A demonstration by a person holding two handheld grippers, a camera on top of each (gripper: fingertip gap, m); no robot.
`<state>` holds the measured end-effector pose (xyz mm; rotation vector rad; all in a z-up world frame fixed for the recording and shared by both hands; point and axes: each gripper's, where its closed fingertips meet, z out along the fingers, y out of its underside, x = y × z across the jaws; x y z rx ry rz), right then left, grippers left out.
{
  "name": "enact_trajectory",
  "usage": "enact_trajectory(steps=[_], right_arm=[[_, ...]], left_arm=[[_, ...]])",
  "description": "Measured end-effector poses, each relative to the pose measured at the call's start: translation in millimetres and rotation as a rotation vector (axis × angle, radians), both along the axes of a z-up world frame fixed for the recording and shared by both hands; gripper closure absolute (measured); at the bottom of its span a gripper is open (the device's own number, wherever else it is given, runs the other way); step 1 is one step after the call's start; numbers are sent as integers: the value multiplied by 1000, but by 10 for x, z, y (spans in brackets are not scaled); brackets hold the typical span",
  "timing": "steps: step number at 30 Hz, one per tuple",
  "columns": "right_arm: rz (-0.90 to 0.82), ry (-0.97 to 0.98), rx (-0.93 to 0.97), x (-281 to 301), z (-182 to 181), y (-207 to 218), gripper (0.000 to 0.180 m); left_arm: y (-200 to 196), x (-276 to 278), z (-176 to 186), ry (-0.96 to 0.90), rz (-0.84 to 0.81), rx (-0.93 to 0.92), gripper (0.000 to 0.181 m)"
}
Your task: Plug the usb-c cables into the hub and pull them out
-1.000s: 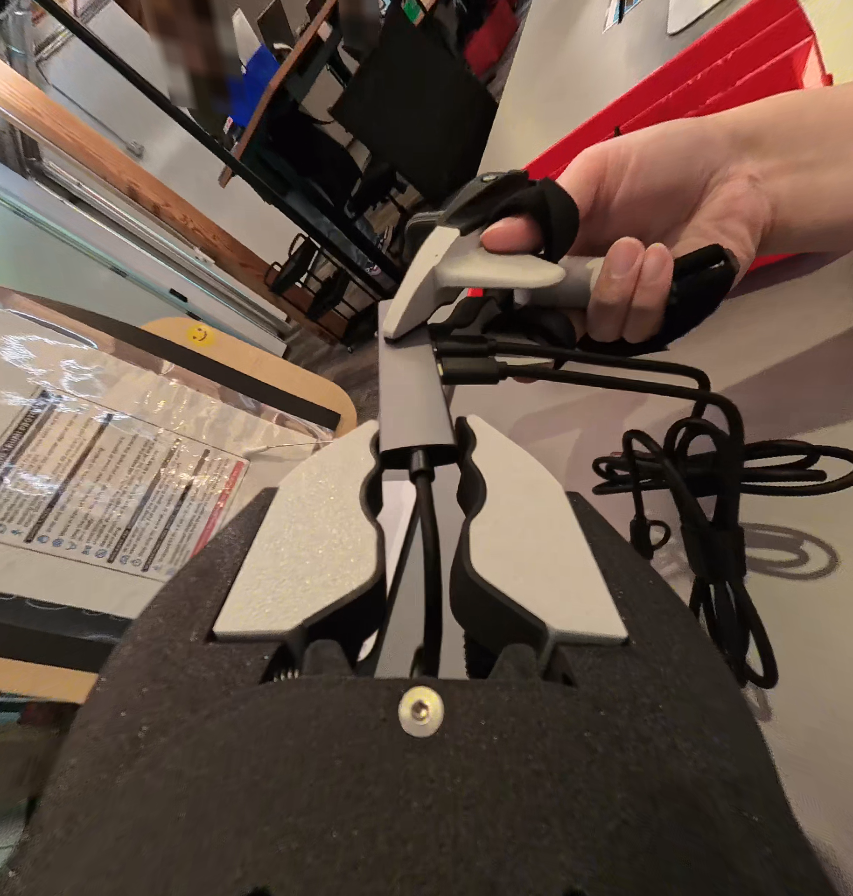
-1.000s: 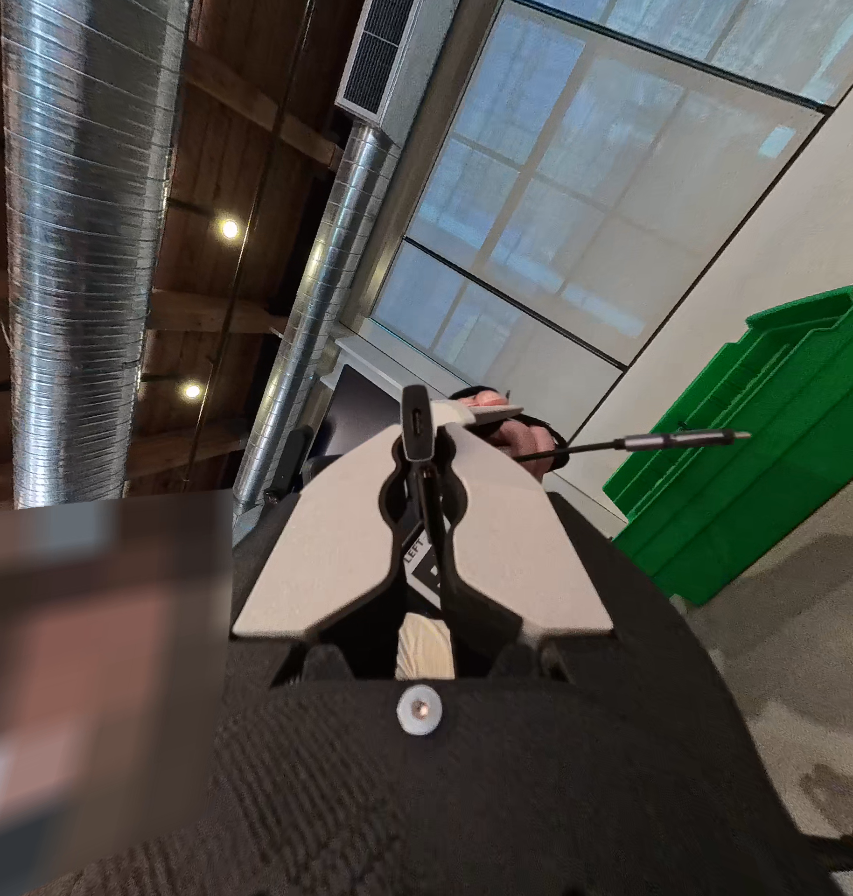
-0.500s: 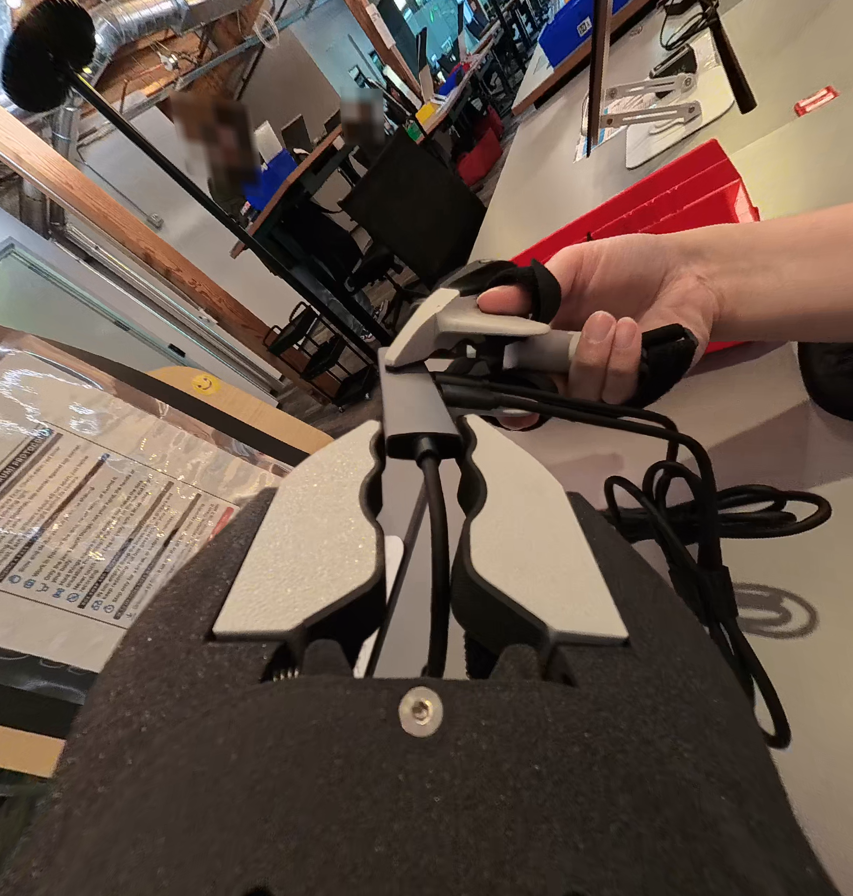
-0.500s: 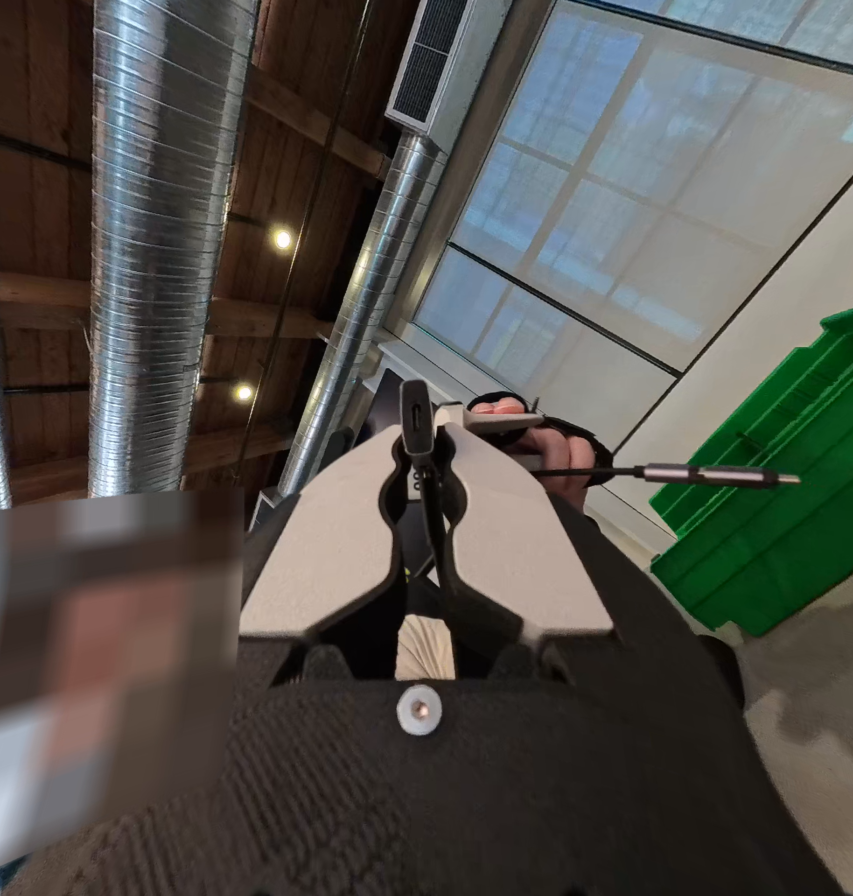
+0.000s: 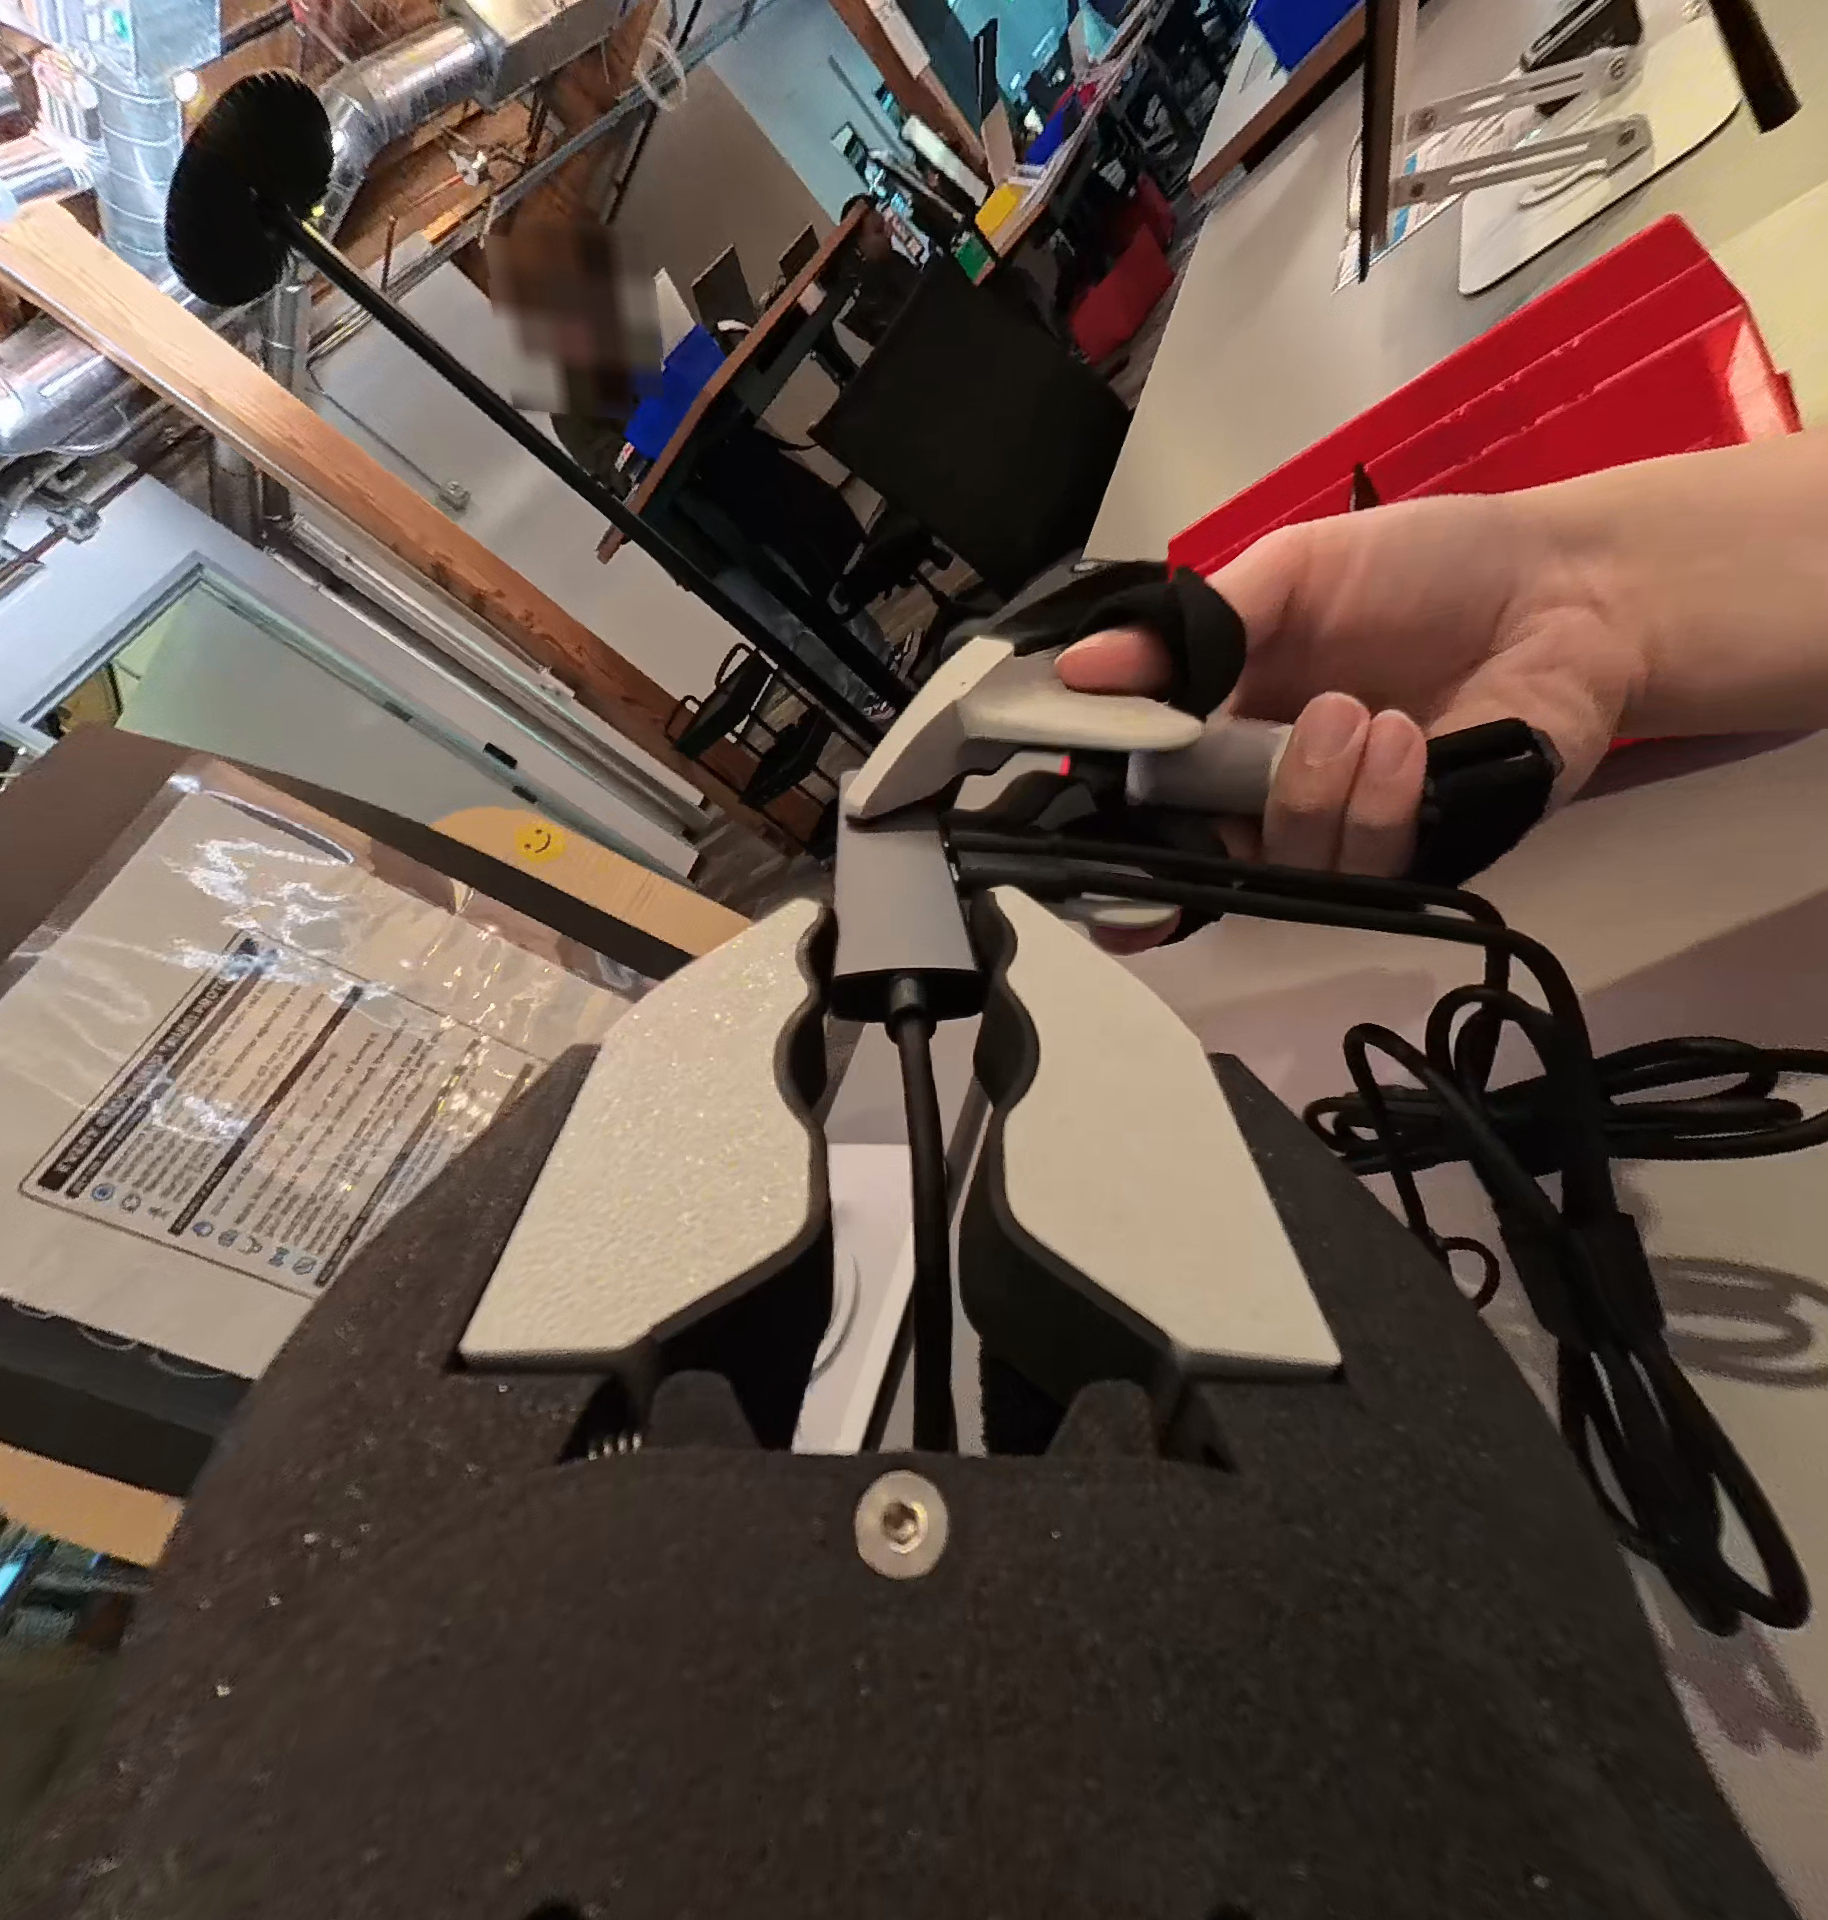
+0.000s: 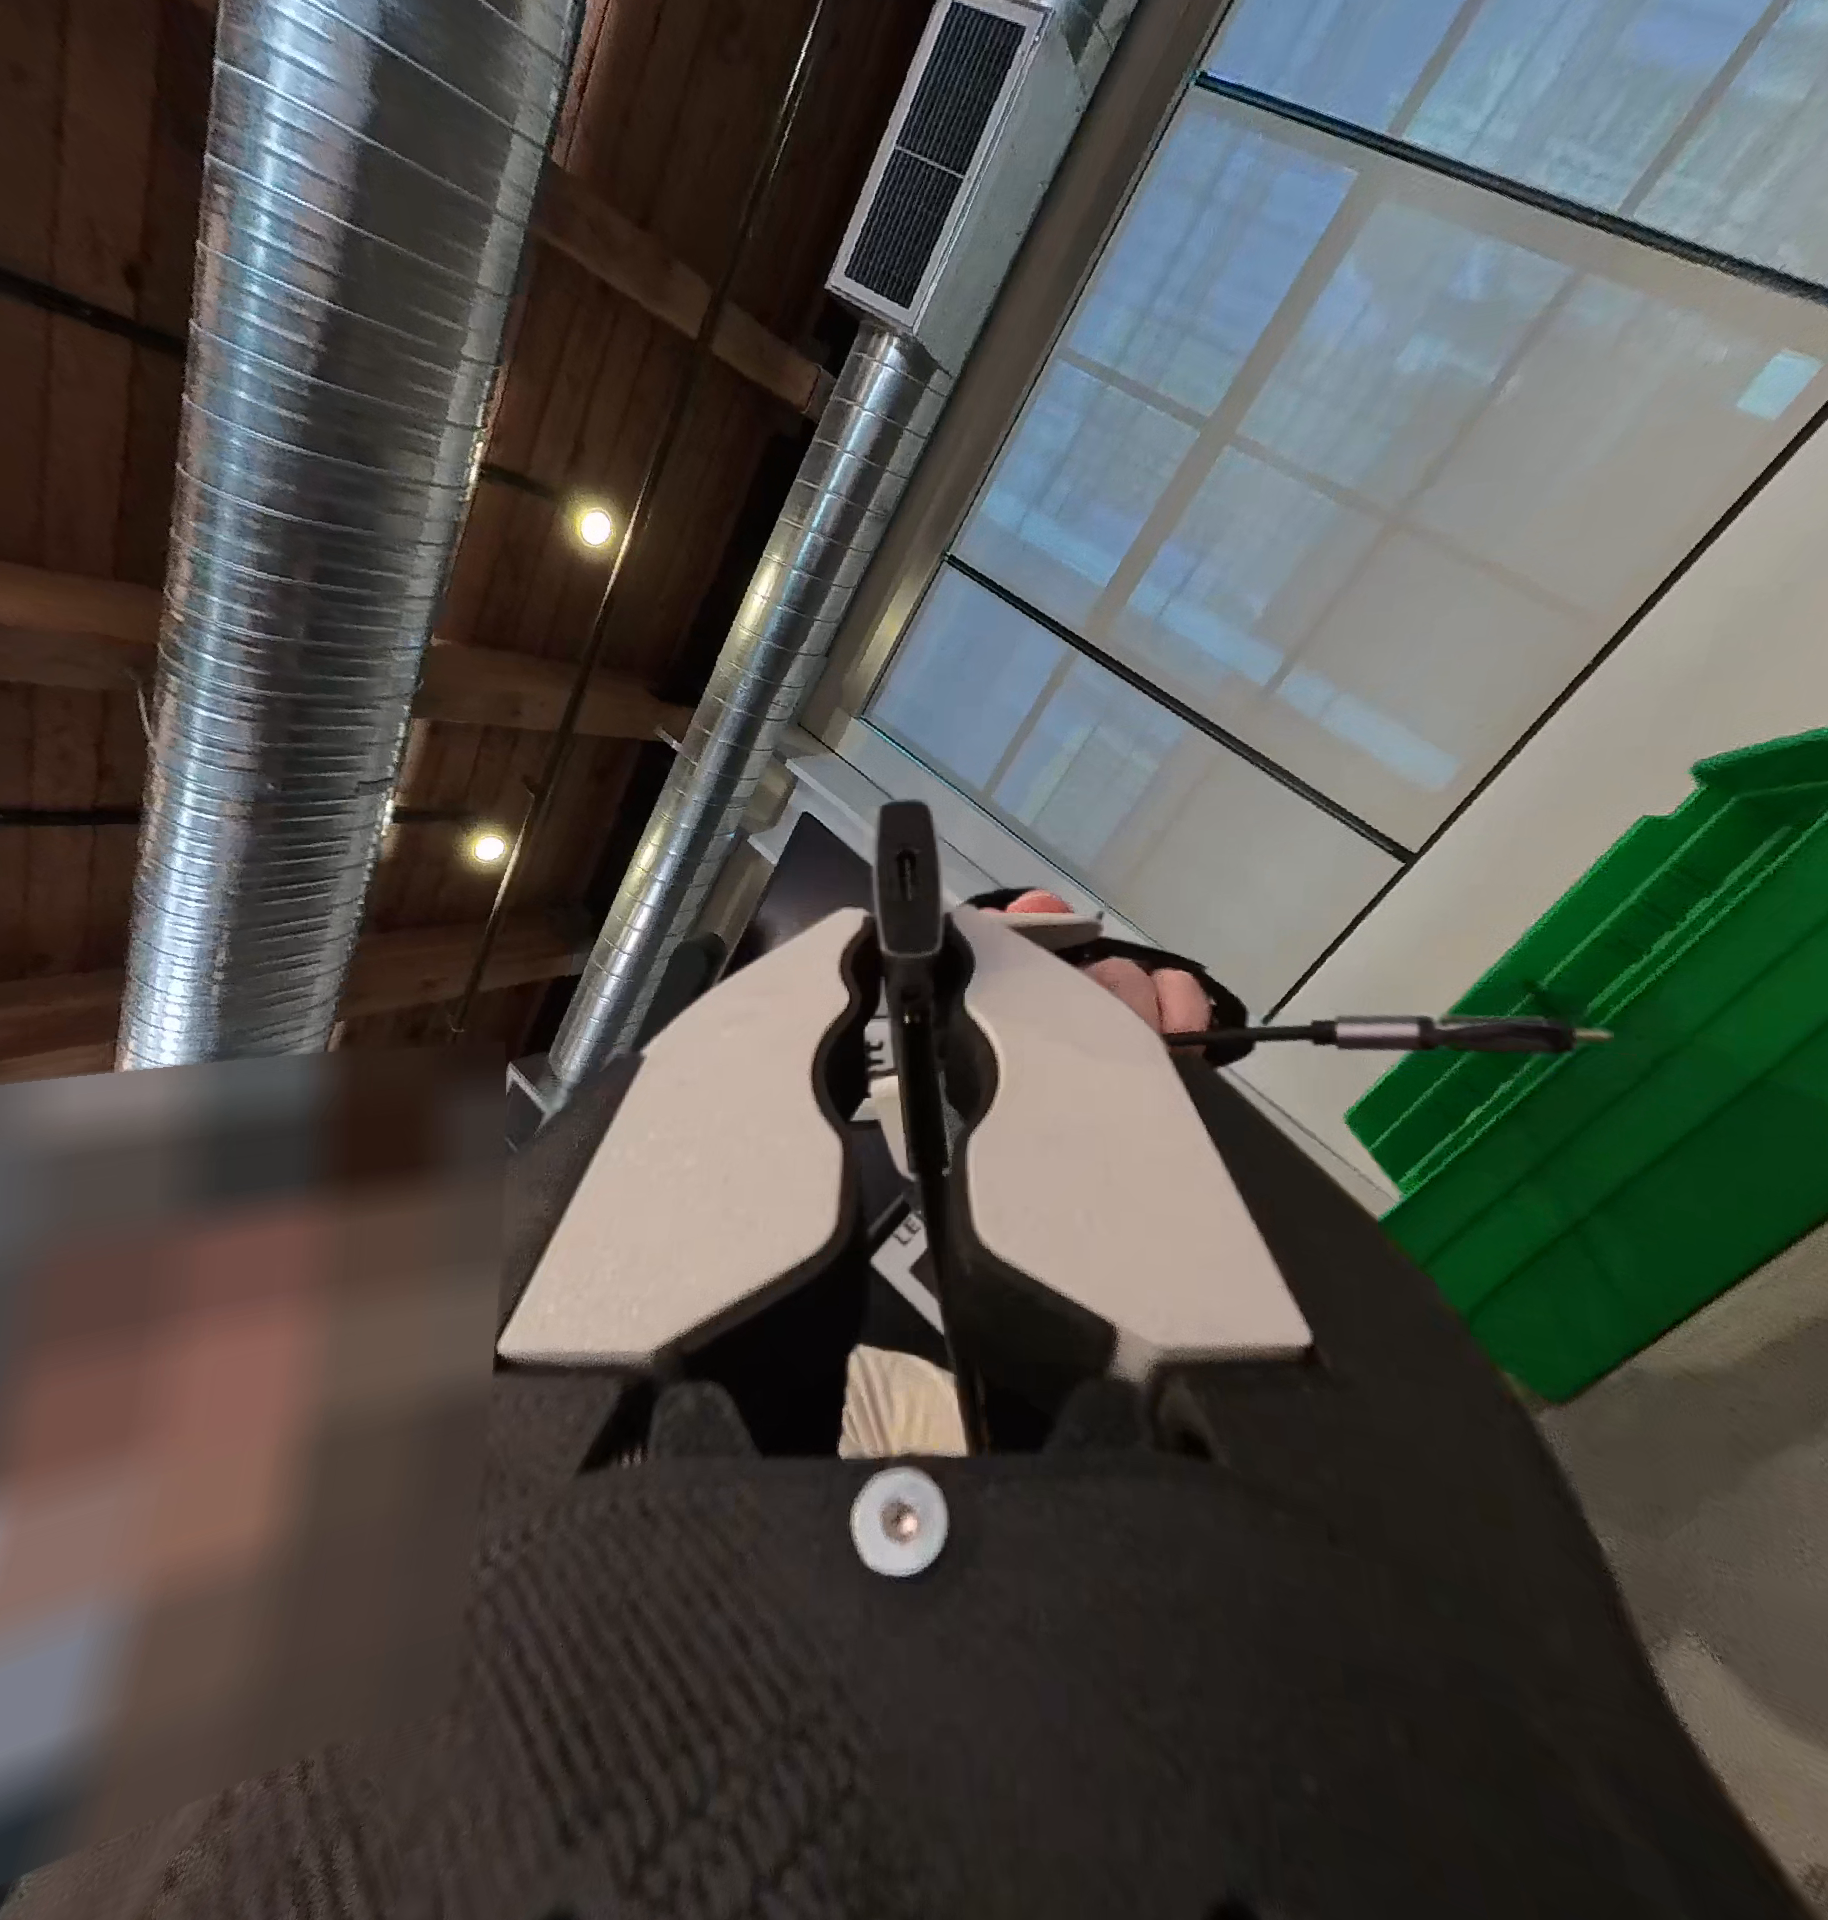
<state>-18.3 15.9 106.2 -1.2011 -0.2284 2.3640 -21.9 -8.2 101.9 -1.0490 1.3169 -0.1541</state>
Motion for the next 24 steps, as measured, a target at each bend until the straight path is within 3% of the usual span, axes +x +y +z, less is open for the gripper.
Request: enact_trajectory(steps=[1, 3, 5, 9, 11, 13, 16, 24], right_arm=[[-35, -24, 25, 11, -3, 26, 169], [-175, -102, 117, 81, 7, 112, 162], [-427, -205, 272, 218, 77, 196, 159], [-1135, -426, 840, 481, 494, -66, 162], [-1332, -557, 1095, 383, 623, -296, 168], [-1315, -659, 1151, 179, 606, -378, 172], [-1142, -761, 1015, -111, 399, -281, 163], [-1107, -763, 867, -108, 254, -115, 165]], left_arm=[[27, -1, 5, 0, 20, 1, 157], [96, -23, 44, -27, 71, 3, 157], [165, -75, 117, -77, 125, 6, 157], [325, -273, 266, -185, 254, -12, 157], [371, -356, 327, -240, 289, -28, 157], [377, -400, 373, -281, 295, -46, 157], [362, -433, 421, -310, 301, -52, 157], [271, -331, 460, -383, 215, -145, 157]])
